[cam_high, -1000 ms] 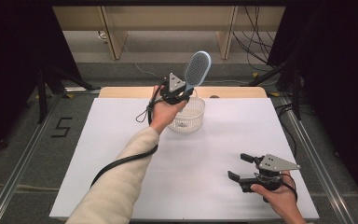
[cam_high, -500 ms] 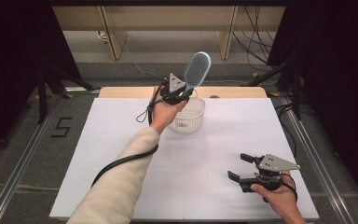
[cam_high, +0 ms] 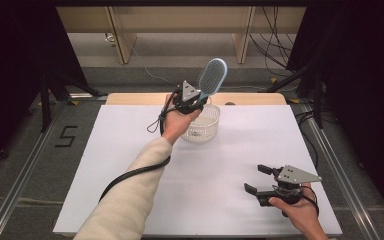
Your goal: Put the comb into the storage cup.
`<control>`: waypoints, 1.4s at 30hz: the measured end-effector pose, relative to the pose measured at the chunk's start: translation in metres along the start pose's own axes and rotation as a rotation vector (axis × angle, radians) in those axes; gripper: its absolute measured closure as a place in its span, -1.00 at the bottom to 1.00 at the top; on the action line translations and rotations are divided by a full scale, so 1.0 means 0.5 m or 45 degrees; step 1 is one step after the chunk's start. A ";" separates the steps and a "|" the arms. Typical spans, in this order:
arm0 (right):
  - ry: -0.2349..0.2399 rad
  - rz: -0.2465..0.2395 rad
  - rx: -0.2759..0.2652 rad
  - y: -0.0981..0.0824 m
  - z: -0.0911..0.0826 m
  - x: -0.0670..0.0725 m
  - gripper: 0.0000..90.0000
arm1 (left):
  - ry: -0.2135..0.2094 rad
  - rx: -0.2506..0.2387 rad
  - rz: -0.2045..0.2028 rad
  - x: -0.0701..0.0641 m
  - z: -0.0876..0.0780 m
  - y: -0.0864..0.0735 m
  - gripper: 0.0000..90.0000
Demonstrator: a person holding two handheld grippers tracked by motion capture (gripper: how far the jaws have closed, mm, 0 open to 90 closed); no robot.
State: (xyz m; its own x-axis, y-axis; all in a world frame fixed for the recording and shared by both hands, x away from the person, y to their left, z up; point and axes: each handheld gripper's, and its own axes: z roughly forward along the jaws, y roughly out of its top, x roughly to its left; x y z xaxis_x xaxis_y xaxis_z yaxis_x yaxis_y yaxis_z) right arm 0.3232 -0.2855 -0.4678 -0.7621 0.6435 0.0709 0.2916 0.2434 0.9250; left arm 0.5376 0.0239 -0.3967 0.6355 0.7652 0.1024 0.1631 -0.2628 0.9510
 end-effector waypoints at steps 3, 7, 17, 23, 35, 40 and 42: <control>-0.001 -0.004 -0.002 0.000 0.000 0.000 -0.65 | -0.003 0.009 0.004 0.001 0.001 -0.004 0.55; -0.001 -0.005 0.004 0.000 0.000 -0.001 -0.65 | -0.005 0.015 -0.003 0.002 0.003 -0.009 0.55; 0.000 -0.009 -0.001 0.000 0.001 -0.001 -0.65 | -0.008 0.030 -0.006 0.001 0.006 -0.020 0.55; -0.001 -0.007 0.001 -0.001 0.001 -0.001 -0.65 | -0.015 0.040 -0.003 0.000 0.009 -0.026 0.55; 0.000 -0.005 0.002 0.000 0.001 -0.001 -0.65 | -0.015 0.056 -0.011 0.000 0.012 -0.041 0.55; 0.001 -0.003 0.004 -0.001 0.001 -0.001 -0.65 | -0.016 0.063 -0.009 0.000 0.015 -0.045 0.55; 0.002 -0.002 0.005 -0.001 0.001 -0.001 -0.65 | -0.018 0.067 -0.010 -0.001 0.016 -0.047 0.55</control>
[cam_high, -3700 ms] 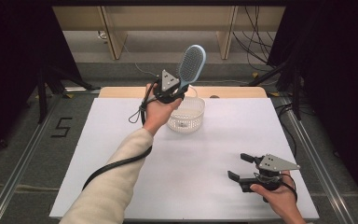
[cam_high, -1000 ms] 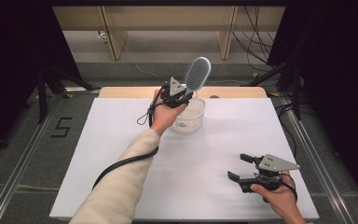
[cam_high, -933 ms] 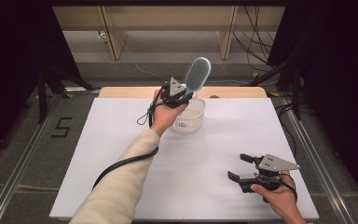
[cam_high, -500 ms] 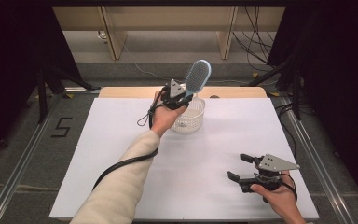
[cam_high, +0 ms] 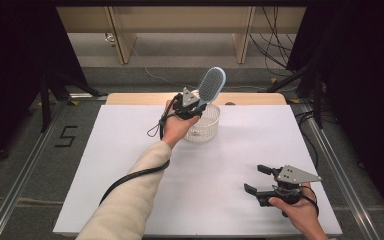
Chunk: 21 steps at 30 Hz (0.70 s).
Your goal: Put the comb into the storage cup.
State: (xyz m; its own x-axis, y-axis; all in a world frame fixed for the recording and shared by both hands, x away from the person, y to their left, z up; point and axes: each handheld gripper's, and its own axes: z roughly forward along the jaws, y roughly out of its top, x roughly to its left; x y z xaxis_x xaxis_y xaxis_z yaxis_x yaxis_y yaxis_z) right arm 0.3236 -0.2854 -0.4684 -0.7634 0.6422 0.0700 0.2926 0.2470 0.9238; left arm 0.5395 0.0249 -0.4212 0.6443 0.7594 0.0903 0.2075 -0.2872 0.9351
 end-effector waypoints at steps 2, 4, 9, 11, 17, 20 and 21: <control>0.000 -0.001 -0.001 0.000 0.000 0.000 -0.65 | 0.001 0.004 0.001 0.000 0.001 -0.001 0.55; 0.000 -0.001 0.000 0.000 0.000 0.000 -0.65 | -0.001 0.005 0.002 -0.001 0.002 -0.003 0.55; 0.000 -0.003 0.001 0.000 0.000 0.000 -0.65 | -0.011 0.016 0.000 -0.003 0.005 -0.007 0.55; 0.000 -0.003 0.000 0.000 0.000 0.000 -0.65 | -0.011 0.020 0.007 -0.004 0.007 -0.010 0.55; -0.002 -0.006 -0.002 0.000 0.000 0.000 -0.65 | -0.023 0.042 0.002 -0.001 0.008 -0.014 0.54; 0.000 -0.007 -0.001 0.000 0.000 0.000 -0.65 | -0.027 0.084 0.004 -0.003 0.007 -0.015 0.49; -0.001 -0.009 -0.001 0.000 0.000 0.000 -0.65 | -0.011 0.101 0.019 -0.005 0.005 -0.013 0.45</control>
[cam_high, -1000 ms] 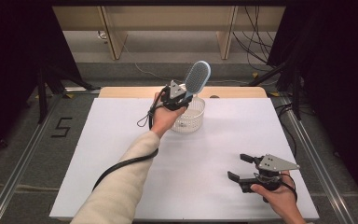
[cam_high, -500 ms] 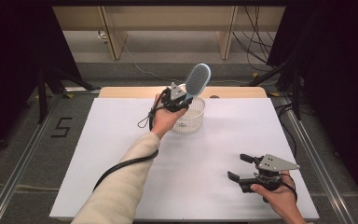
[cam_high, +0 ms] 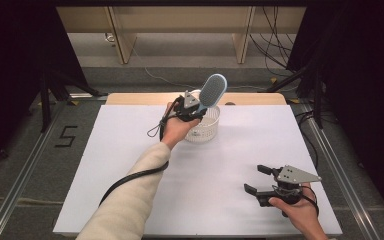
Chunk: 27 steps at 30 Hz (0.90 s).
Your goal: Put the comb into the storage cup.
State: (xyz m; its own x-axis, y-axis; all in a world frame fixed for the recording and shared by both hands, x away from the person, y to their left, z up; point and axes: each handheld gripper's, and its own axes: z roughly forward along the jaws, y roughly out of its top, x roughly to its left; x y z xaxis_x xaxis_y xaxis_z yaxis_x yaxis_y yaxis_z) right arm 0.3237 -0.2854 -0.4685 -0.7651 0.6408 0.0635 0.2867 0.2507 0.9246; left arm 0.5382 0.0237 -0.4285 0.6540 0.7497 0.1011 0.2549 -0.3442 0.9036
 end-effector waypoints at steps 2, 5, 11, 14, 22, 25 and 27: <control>0.000 0.001 0.000 0.000 0.000 0.000 -0.65 | 0.002 0.031 0.008 -0.001 -0.004 0.000 0.34; -0.001 0.002 0.000 0.000 0.000 0.000 -0.65 | -0.005 0.036 0.004 0.000 -0.016 0.001 0.09; -0.002 -0.002 0.004 0.000 0.001 0.001 -0.65 | 0.007 0.012 -0.015 0.012 -0.051 0.005 -0.09; -0.003 0.000 0.003 0.000 0.001 0.001 -0.65 | 0.012 0.006 -0.047 0.020 -0.069 0.006 -0.17; -0.005 0.002 0.002 0.000 0.001 0.001 -0.65 | 0.022 0.048 -0.062 0.028 -0.108 0.001 -0.47; -0.005 0.004 0.003 0.000 0.001 0.001 -0.65 | 0.025 0.066 -0.078 0.029 -0.120 -0.002 -0.65; -0.007 0.006 0.002 0.000 0.001 0.001 -0.65 | 0.024 0.079 -0.073 0.030 -0.127 -0.004 -0.68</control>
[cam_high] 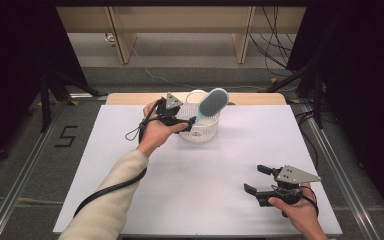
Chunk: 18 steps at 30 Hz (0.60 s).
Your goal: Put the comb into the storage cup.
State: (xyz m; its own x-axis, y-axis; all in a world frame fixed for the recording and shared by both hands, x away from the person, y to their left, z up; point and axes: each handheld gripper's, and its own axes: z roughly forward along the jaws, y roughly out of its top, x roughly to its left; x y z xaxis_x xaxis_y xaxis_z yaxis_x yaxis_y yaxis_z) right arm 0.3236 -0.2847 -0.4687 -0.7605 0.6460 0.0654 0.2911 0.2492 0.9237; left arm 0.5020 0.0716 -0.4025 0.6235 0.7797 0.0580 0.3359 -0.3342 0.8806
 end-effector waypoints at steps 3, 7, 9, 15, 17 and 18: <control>0.000 0.000 0.002 0.000 0.000 0.000 -0.65 | 0.003 0.013 -0.019 0.003 -0.013 -0.004 -0.80; -0.003 0.001 0.002 0.000 0.000 -0.001 -0.65 | 0.000 0.022 -0.016 0.006 -0.032 -0.012 -0.87; -0.003 0.001 0.002 0.000 0.000 -0.001 -0.65 | 0.001 0.024 -0.017 0.007 -0.041 -0.017 -0.90; -0.005 0.001 0.000 0.000 0.000 0.000 -0.65 | -0.011 0.033 -0.012 0.010 -0.079 -0.040 -0.95; -0.006 0.003 0.002 0.000 0.000 0.000 -0.65 | -0.005 0.031 -0.006 0.011 -0.091 -0.048 -0.96; -0.007 0.004 0.003 0.000 0.000 -0.001 -0.65 | -0.004 0.031 -0.003 0.012 -0.097 -0.052 -0.96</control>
State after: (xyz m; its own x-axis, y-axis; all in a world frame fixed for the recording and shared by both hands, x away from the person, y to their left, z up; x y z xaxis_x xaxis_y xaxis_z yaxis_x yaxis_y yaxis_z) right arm 0.3238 -0.2849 -0.4688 -0.7566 0.6506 0.0661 0.2946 0.2489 0.9226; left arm 0.4629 0.1107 -0.4020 0.6247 0.7790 0.0544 0.3544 -0.3449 0.8691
